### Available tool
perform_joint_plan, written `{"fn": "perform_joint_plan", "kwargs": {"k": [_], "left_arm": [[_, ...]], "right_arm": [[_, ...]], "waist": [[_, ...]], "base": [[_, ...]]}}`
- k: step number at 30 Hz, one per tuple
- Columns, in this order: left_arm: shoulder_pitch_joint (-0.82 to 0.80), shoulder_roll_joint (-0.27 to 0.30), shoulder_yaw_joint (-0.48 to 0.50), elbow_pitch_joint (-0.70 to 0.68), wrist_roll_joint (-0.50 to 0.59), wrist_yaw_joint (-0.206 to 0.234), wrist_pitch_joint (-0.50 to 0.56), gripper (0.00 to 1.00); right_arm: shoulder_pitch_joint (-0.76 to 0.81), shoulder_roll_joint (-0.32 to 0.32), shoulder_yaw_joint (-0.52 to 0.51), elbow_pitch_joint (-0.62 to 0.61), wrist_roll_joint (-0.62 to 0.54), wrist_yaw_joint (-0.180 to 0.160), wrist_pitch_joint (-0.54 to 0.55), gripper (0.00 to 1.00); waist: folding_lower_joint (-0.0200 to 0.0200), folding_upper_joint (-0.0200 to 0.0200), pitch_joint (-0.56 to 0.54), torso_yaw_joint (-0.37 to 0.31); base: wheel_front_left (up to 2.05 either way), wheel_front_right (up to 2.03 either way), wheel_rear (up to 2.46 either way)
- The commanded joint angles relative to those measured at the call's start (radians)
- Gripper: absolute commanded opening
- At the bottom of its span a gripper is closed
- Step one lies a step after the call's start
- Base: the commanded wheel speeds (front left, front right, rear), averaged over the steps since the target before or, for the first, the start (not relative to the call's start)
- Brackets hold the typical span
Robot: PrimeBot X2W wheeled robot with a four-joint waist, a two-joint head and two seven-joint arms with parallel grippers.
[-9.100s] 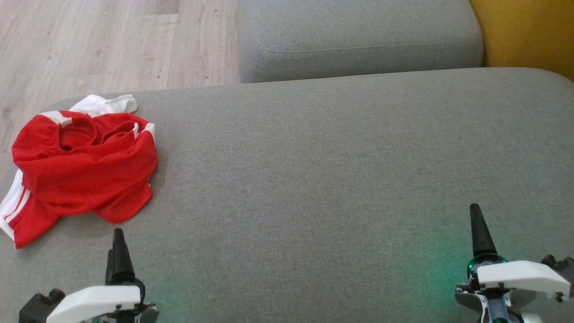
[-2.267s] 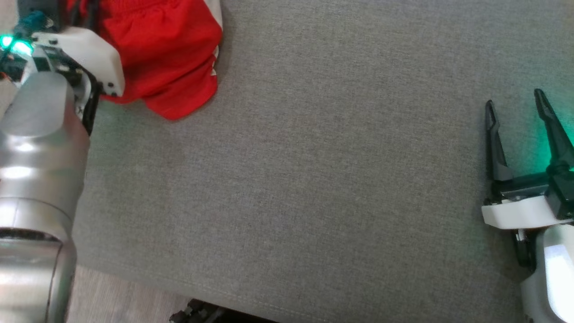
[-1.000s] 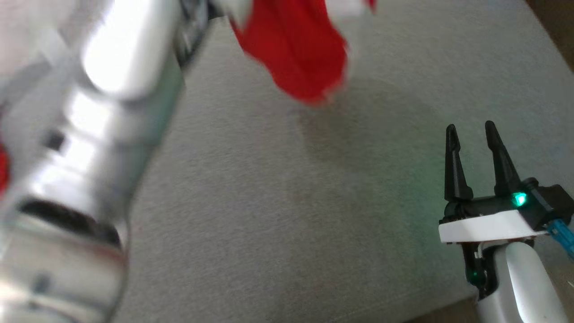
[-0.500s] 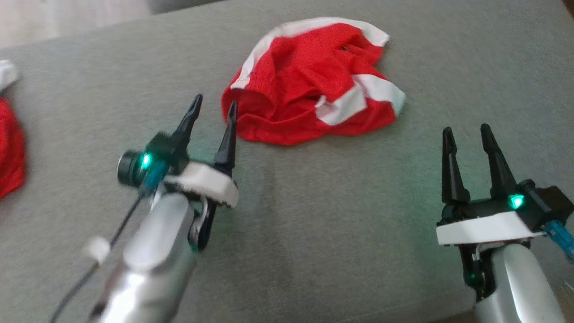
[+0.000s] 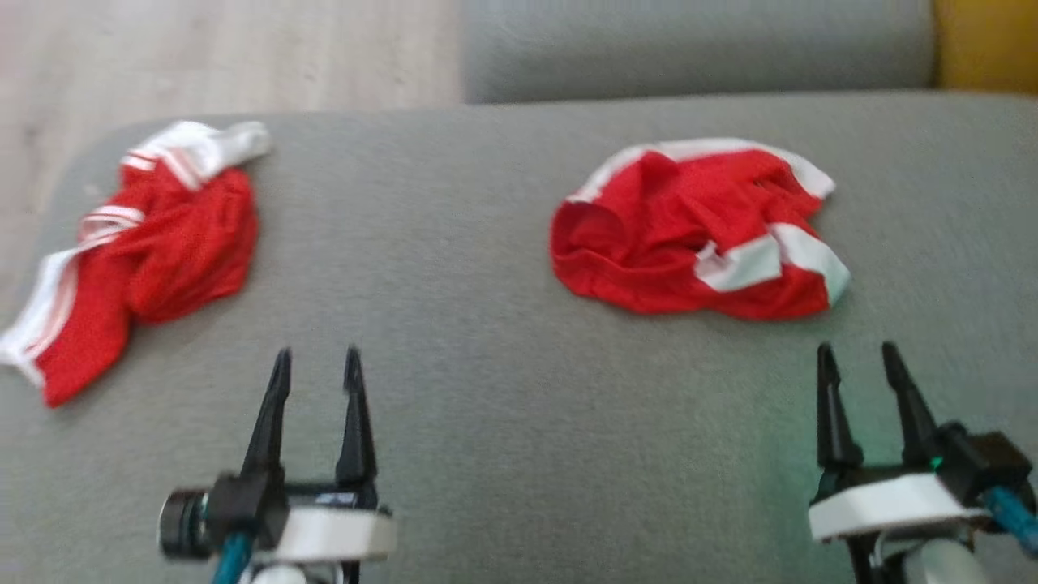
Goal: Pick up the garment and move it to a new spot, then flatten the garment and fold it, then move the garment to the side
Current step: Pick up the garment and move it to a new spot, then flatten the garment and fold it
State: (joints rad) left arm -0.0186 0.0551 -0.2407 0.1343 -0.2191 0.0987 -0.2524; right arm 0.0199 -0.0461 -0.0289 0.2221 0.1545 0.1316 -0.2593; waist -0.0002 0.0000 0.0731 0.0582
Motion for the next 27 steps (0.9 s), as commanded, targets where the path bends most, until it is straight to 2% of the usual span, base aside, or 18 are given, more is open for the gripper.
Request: {"fn": "perform_joint_plan", "kwargs": {"k": [1, 10, 27], "left_arm": [[0.004, -0.002, 0.038, -0.060, 0.030, 0.008, -0.009, 1.00], [0.131, -0.004, 0.055, -0.131, 0.094, -0.020, -0.009, 1.00], [0.124, -0.005, 0.050, -0.102, 0.130, -0.011, -0.009, 1.00]], "right_arm": [[-0.007, -0.004, 0.031, -0.029, -0.008, -0.001, -0.002, 1.00], [0.049, -0.004, 0.049, -0.066, -0.010, -0.001, -0.002, 1.00], [0.077, -0.004, 0.072, -0.050, 0.010, -0.001, -0.002, 1.00]], "waist": [[0.0002, 0.0000, -0.065, 0.063], [0.0002, 0.0000, -0.100, 0.098], [0.0002, 0.0000, -0.111, 0.082]], "base": [[0.00, 0.00, 0.00], [0.00, 0.00, 0.00], [0.00, 0.00, 0.00]]}}
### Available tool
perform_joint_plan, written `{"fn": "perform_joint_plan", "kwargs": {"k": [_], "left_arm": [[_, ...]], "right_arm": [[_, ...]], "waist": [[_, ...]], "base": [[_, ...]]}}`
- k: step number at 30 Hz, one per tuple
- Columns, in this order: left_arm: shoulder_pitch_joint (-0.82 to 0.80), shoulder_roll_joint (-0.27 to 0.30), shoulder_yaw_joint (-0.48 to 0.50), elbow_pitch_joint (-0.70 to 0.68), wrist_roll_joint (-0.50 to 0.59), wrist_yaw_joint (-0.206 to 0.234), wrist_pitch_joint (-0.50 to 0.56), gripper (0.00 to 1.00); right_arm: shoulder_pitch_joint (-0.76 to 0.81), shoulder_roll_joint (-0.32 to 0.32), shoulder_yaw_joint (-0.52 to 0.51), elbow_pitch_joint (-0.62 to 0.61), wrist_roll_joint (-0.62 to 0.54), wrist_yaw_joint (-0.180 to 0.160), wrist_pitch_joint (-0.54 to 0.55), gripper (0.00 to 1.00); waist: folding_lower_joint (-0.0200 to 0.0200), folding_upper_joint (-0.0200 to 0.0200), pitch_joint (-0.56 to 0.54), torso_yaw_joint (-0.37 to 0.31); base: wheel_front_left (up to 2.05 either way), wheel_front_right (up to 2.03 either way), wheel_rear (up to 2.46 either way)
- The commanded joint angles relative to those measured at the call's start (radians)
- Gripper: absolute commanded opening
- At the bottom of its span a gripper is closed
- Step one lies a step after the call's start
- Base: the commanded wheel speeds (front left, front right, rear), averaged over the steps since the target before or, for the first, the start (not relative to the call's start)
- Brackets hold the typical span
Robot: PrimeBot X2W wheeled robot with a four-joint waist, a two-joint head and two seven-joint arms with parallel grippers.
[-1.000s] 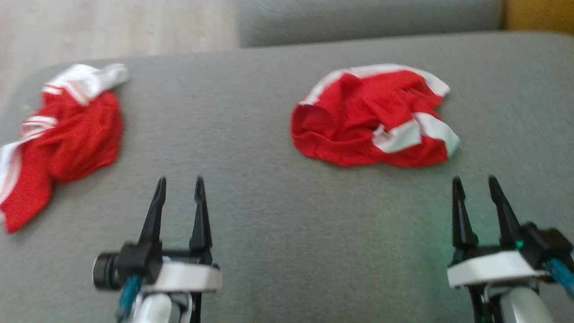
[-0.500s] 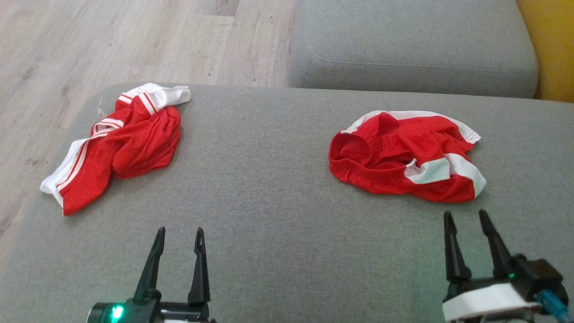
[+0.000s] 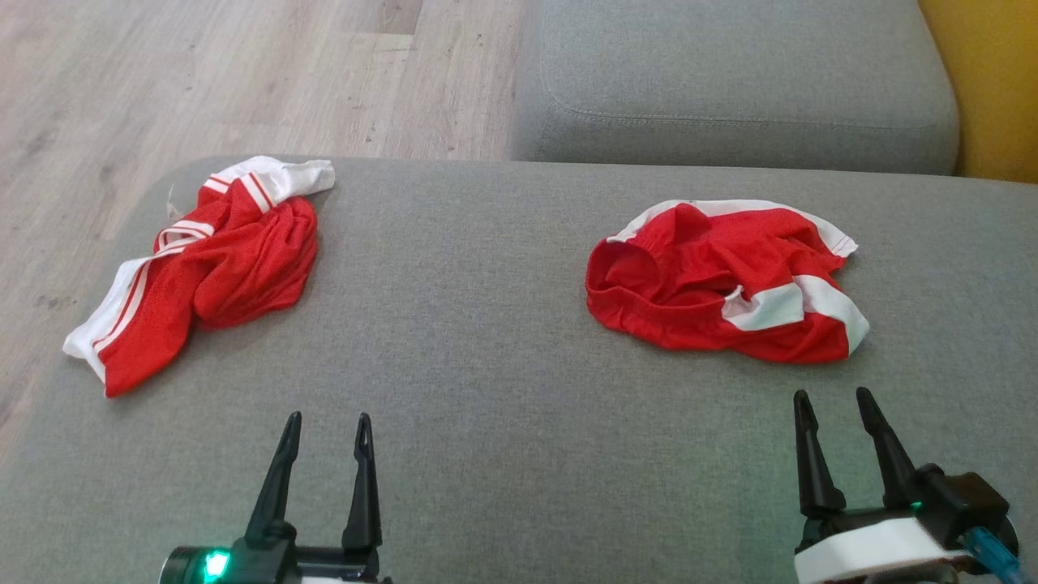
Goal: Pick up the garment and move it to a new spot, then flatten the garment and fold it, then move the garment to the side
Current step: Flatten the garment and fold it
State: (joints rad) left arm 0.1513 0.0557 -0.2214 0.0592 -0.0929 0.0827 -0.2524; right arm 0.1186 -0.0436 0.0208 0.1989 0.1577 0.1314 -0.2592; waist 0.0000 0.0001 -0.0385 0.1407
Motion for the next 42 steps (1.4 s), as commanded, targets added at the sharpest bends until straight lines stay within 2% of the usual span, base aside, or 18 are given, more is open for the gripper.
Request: {"fn": "perform_joint_plan", "kwargs": {"k": [1, 13, 23, 27, 33, 42], "left_arm": [[-0.047, -0.005, 0.031, -0.025, -0.001, 0.005, -0.009, 1.00], [-0.059, -0.005, 0.027, -0.020, -0.003, 0.013, -0.009, 1.00], [-0.130, -0.005, -0.026, 0.018, 0.010, -0.023, -0.009, 1.00], [-0.219, -0.005, -0.076, 0.073, 0.028, -0.061, -0.009, 1.00], [-0.414, -0.005, -0.166, 0.229, 0.052, -0.115, -0.009, 1.00], [-0.728, -0.005, -0.340, 0.493, 0.018, -0.157, 0.027, 1.00]], "right_arm": [[-0.022, -0.007, 0.023, -0.026, 0.009, -0.001, -0.003, 1.00], [-0.031, -0.007, 0.029, -0.015, 0.014, -0.001, -0.003, 1.00], [-0.057, -0.007, 0.074, -0.036, 0.022, -0.001, -0.003, 1.00], [-0.085, -0.007, 0.112, -0.048, 0.019, -0.001, -0.003, 1.00], [-0.137, -0.007, 0.128, -0.070, 0.023, -0.001, -0.003, 1.00], [-0.194, -0.007, 0.105, -0.097, 0.025, -0.001, -0.003, 1.00]], "waist": [[0.0000, -0.0001, 0.000, -0.001], [0.0000, -0.0001, 0.009, -0.014], [0.0000, -0.0001, 0.049, -0.110], [0.0000, -0.0001, 0.100, -0.180], [0.0000, -0.0001, 0.202, -0.279], [0.0000, -0.0001, 0.333, -0.385]], "base": [[0.00, 0.00, 0.00], [0.00, 0.00, 0.00], [0.00, 0.00, 0.00], [0.00, 0.00, 0.00], [0.00, 0.00, 0.00], [0.00, 0.00, 0.00]]}}
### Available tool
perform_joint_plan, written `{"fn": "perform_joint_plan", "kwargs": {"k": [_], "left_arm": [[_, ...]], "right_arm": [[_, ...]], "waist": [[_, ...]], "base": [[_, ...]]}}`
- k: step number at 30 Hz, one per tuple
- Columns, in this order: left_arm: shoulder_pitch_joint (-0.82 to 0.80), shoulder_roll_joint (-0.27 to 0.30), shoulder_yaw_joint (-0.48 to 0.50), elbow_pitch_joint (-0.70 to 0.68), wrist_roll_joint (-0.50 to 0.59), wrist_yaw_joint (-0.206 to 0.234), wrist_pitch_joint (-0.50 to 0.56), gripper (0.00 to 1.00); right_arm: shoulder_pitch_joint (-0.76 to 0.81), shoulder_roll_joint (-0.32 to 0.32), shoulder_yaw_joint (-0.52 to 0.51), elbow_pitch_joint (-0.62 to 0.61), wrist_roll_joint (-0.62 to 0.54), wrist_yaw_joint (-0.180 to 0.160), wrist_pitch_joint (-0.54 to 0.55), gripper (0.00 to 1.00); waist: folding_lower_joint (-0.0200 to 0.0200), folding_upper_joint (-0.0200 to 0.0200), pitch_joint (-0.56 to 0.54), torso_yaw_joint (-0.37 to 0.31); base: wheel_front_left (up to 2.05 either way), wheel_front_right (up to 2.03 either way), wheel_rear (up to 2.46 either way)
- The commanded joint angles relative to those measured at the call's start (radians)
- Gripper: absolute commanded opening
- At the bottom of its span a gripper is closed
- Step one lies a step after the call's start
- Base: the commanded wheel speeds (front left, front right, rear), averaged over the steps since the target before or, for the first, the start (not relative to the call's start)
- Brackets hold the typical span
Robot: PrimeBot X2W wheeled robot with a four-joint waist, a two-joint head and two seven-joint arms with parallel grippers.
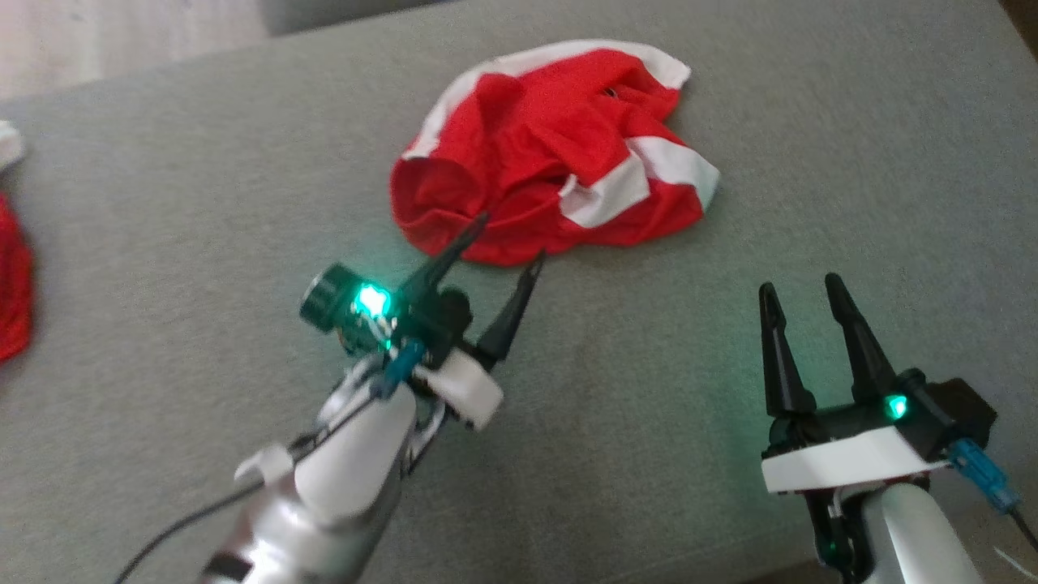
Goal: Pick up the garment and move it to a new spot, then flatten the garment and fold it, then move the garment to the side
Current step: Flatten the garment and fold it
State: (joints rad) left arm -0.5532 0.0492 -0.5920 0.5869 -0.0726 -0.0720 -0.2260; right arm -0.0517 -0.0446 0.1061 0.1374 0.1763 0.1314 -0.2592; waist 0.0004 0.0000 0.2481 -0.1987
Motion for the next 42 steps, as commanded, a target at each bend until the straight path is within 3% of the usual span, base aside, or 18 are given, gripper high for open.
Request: {"fn": "perform_joint_plan", "kwargs": {"k": [1, 9, 21, 23, 25, 26, 27, 34, 42], "left_arm": [[-0.053, 0.001, 0.018, -0.009, -0.010, 0.000, 0.006, 1.00], [-0.225, 0.001, -0.036, 0.142, -0.079, 0.047, -0.005, 1.00], [-0.309, 0.001, -0.120, 0.266, -0.177, 0.026, -0.026, 0.98], [-0.317, 0.001, -0.125, 0.281, -0.197, 0.019, -0.029, 0.61], [-0.326, 0.001, -0.133, 0.294, -0.214, 0.006, -0.031, 0.30], [-0.326, 0.001, -0.133, 0.294, -0.214, 0.006, -0.031, 0.30], [-0.329, 0.001, -0.140, 0.297, -0.224, -0.004, -0.031, 0.00], [-0.363, 0.001, -0.189, 0.273, -0.272, -0.037, -0.035, 0.00], [-0.525, 0.001, -0.217, 0.138, -0.355, -0.057, -0.034, 0.00]], "right_arm": [[-0.028, -0.006, 0.020, -0.038, 0.007, -0.001, -0.003, 1.00], [-0.044, -0.006, 0.032, -0.046, 0.019, -0.001, -0.003, 1.00], [-0.053, -0.006, 0.040, -0.041, 0.031, -0.001, -0.003, 1.00], [-0.054, -0.006, 0.041, -0.040, 0.033, -0.001, -0.003, 1.00], [-0.055, -0.006, 0.049, -0.038, 0.035, -0.001, -0.003, 1.00], [-0.055, -0.006, 0.049, -0.038, 0.035, -0.001, -0.003, 1.00], [-0.056, -0.006, 0.055, -0.037, 0.035, -0.001, -0.003, 1.00], [-0.056, -0.006, 0.077, -0.027, 0.043, -0.001, -0.003, 1.00], [-0.039, -0.006, 0.089, -0.011, 0.059, -0.001, -0.003, 1.00]], "waist": [[-0.0004, 0.0000, 0.057, -0.055], [-0.0004, 0.0000, 0.106, -0.091], [-0.0004, 0.0000, 0.120, -0.116], [-0.0004, 0.0000, 0.119, -0.118], [-0.0004, 0.0000, 0.119, -0.119], [-0.0004, 0.0000, 0.119, -0.119], [-0.0004, 0.0000, 0.119, -0.119], [-0.0004, 0.0000, 0.097, -0.126], [-0.0004, 0.0000, -0.003, -0.135]], "base": [[0.00, 0.00, 0.00], [0.00, 0.00, 0.00], [0.00, 0.00, 0.00], [0.00, 0.00, 0.00], [0.00, 0.00, 0.00], [0.00, 0.00, 0.00], [0.00, 0.00, 0.00], [0.00, 0.00, 0.00], [0.00, 0.00, 0.00]]}}
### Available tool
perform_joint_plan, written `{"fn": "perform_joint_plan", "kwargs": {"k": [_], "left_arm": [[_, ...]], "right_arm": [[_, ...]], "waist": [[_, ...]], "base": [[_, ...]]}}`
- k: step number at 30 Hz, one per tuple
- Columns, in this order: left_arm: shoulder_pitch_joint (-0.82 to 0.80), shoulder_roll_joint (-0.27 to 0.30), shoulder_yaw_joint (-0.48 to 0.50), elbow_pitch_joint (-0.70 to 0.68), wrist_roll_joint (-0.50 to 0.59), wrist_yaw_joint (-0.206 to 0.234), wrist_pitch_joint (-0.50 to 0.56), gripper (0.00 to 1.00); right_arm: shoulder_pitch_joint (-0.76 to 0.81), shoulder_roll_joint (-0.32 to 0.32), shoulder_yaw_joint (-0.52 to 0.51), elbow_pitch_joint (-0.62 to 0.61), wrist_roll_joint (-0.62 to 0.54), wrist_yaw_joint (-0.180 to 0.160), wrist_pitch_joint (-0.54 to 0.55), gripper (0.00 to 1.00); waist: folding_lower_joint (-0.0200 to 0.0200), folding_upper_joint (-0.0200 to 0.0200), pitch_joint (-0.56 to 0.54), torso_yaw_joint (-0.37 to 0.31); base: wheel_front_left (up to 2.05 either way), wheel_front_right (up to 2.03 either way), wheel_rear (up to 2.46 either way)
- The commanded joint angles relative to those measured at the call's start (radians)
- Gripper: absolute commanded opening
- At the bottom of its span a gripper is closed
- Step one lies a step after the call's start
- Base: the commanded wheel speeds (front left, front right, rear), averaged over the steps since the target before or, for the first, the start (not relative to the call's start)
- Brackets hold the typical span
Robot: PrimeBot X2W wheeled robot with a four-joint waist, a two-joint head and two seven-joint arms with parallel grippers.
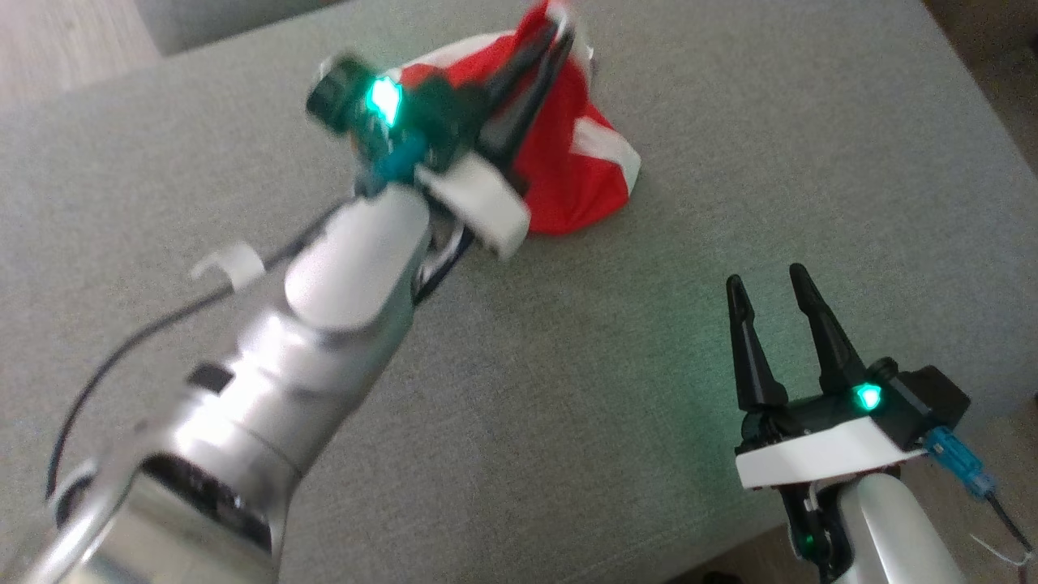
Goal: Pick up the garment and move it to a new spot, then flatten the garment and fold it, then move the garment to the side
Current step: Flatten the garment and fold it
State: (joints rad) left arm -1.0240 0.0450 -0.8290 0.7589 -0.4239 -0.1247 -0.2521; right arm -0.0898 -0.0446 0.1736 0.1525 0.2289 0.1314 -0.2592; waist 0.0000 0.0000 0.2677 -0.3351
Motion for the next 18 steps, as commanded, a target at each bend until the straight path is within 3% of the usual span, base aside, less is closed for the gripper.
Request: {"fn": "perform_joint_plan", "kwargs": {"k": [1, 4, 6, 9, 15, 18], "left_arm": [[-0.077, 0.005, 0.016, -0.054, -0.026, -0.005, -0.004, 0.00], [-0.119, 0.024, 0.003, -0.140, -0.110, -0.005, 0.004, 0.00], [-0.110, 0.067, 0.000, -0.207, -0.165, -0.006, 0.008, 0.00], [-0.029, 0.163, 0.013, -0.301, -0.241, -0.006, 0.024, 0.00], [0.270, 0.408, 0.000, -0.421, -0.342, -0.006, 0.033, 0.00], [0.376, 0.473, 0.015, -0.430, -0.370, -0.001, 0.018, 0.00]], "right_arm": [[0.004, -0.006, 0.020, -0.026, 0.008, -0.001, -0.003, 1.00], [0.017, -0.006, 0.017, -0.028, 0.009, -0.001, -0.003, 1.00], [0.027, -0.006, 0.010, -0.030, 0.010, -0.001, -0.003, 1.00], [0.040, -0.006, 0.005, -0.028, 0.015, -0.001, -0.003, 1.00], [0.061, -0.006, -0.027, -0.020, 0.065, -0.001, -0.003, 1.00], [0.062, -0.006, -0.029, 0.003, 0.114, -0.001, -0.003, 1.00]], "waist": [[0.0000, 0.0000, -0.035, 0.006], [0.0000, 0.0000, -0.066, 0.033], [0.0000, 0.0000, -0.080, 0.066], [0.0000, 0.0000, -0.091, 0.119], [0.0000, 0.0000, -0.101, 0.213], [0.0000, 0.0000, -0.096, 0.258]], "base": [[0.00, 0.00, 0.00], [0.00, 0.00, 0.00], [0.00, 0.00, 0.00], [0.00, 0.00, 0.00], [0.00, 0.00, 0.00], [0.00, 0.00, 0.00]]}}
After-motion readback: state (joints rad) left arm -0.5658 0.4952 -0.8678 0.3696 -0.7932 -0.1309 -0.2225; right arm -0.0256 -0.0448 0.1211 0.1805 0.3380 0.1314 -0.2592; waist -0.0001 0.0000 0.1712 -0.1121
